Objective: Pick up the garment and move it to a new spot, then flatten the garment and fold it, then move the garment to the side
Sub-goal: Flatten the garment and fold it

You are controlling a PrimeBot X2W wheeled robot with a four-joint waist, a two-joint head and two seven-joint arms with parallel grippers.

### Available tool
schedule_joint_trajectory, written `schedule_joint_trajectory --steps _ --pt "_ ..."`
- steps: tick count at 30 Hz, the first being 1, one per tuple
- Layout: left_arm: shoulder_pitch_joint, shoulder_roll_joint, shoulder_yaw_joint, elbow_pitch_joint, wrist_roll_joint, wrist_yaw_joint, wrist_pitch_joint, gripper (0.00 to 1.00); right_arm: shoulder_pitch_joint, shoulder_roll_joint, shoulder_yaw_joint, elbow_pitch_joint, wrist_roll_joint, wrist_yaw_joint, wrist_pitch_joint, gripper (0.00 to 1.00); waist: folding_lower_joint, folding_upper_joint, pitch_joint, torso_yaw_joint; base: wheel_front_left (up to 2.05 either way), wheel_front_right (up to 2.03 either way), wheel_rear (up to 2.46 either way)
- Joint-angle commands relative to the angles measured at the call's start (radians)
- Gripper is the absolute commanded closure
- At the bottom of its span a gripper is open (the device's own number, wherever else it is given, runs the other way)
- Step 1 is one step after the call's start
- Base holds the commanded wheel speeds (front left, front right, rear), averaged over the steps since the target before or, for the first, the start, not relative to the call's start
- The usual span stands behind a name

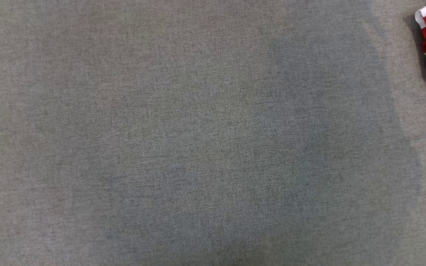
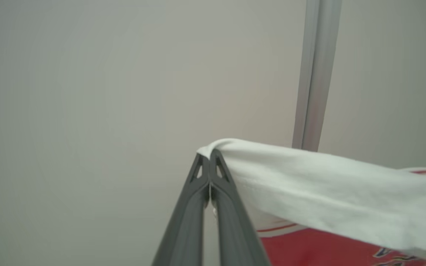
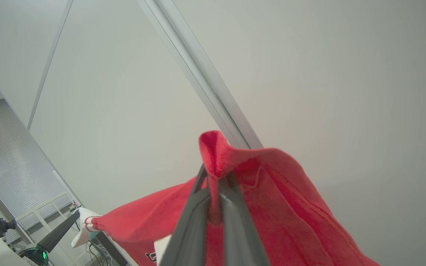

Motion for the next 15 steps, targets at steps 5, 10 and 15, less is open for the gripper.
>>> schedule_joint_trajectory --steps 5,10,15 --pt "-0.039 -0.025 -0.017 0.1 -0.012 -0.029 -0.026 1.0 0.0 -0.025 0.055 0.01 0.039 0.0 -0.002 1.0 0.0 0.0 -0.025 0.003 0.0 0.0 0.0" --pt "0.072 -0.028 -0.06 0.152 -0.047 -0.049 -0.022 1.0 0.099 -0.051 0.165 -0.01 0.064 0.0 0.039 1.0 0.0 0.0 -0.069 0.004 0.0 0.0 0.0" --pt "0.31 0.018 -0.166 0.071 -0.136 -0.05 0.036 1.0 0.281 -0.088 0.296 -0.034 0.098 0.0 0.083 1.0 0.0 0.0 -0.183 0.001 0.0 0.0 0.0"
